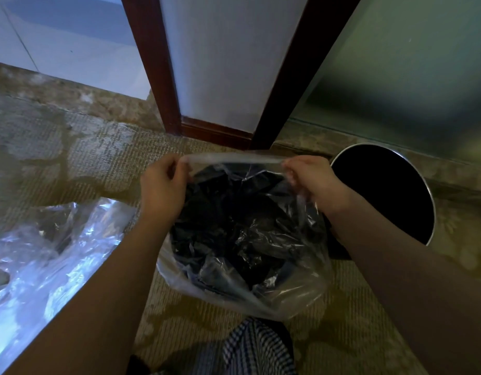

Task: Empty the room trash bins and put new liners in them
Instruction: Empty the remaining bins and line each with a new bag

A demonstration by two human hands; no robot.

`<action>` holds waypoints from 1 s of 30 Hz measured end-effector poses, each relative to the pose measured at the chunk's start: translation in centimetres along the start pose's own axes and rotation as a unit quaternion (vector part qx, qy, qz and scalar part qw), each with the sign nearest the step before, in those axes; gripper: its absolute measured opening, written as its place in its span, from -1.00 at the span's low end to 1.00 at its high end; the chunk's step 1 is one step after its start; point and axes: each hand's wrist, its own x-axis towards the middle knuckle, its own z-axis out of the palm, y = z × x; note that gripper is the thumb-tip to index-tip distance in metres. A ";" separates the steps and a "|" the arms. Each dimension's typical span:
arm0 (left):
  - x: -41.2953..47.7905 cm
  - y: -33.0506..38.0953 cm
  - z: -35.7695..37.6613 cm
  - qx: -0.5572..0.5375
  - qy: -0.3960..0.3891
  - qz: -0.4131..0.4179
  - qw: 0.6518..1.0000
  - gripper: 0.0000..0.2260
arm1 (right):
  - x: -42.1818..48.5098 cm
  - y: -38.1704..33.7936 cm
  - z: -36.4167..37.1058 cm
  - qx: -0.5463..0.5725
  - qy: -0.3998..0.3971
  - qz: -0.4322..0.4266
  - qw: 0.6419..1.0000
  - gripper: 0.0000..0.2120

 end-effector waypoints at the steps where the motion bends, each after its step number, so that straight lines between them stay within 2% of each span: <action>1: 0.3 -0.4 0.3 0.013 0.005 -0.022 1.000 -0.73 | 0.3 0.0 0.3 -0.014 0.015 0.008 1.000 -0.75; 3: 0.7 -1.0 0.7 0.036 0.007 -0.067 0.997 -0.69 | 1.1 0.3 0.9 -0.034 0.037 0.028 0.998 -0.74; 6: 0.8 -2.0 0.9 0.041 -0.037 -0.144 0.988 -0.64 | 2.0 0.9 1.5 -0.050 0.021 0.076 0.996 -0.80; 8: 0.7 -2.7 0.7 -0.020 -0.061 -0.206 0.977 -0.66 | 2.4 1.1 1.7 -0.079 -0.011 0.098 0.992 -0.78; 11: -0.2 -4.1 0.0 -0.084 -0.122 -0.311 0.939 -0.74 | 2.0 0.8 1.3 -0.162 -0.042 0.119 0.979 -0.76; 14: -1.3 -5.7 -1.3 -0.091 -0.181 -0.359 0.911 -0.71 | 1.0 0.4 0.9 -0.232 -0.023 0.059 0.971 -0.69; 15: -1.6 -5.9 -1.7 -0.076 -0.179 -0.348 0.917 -0.72 | 0.6 0.4 0.7 -0.224 -0.026 0.033 0.974 -0.69; 17: -1.8 -5.3 -2.8 -0.002 -0.145 -0.289 0.946 -0.78 | -1.1 0.5 -0.3 -0.220 0.019 -0.066 0.973 -0.65; 20: -1.9 -3.7 -3.2 0.071 -0.095 -0.201 0.973 -0.73 | -3.9 1.5 -1.9 -0.325 0.021 -0.170 0.930 -0.56; 23: -2.8 -1.4 -2.4 0.085 -0.115 -0.091 0.986 -0.58 | -7.9 1.8 -3.6 -0.420 0.044 -0.183 0.888 -0.59; 25: -3.9 0.0 -1.5 0.118 -0.147 -0.053 0.981 -0.49 | -9.7 2.5 -4.2 -0.409 0.039 -0.147 0.900 -0.69; 27: -5.3 0.6 -0.7 0.148 -0.168 -0.044 0.974 -0.40 | -10.3 3.9 -4.2 -0.340 0.050 -0.141 0.928 -0.78; 30: -7.6 0.4 -0.5 0.143 -0.168 -0.036 0.975 -0.30 | -10.8 6.0 -3.6 -0.114 0.077 -0.111 0.984 -0.79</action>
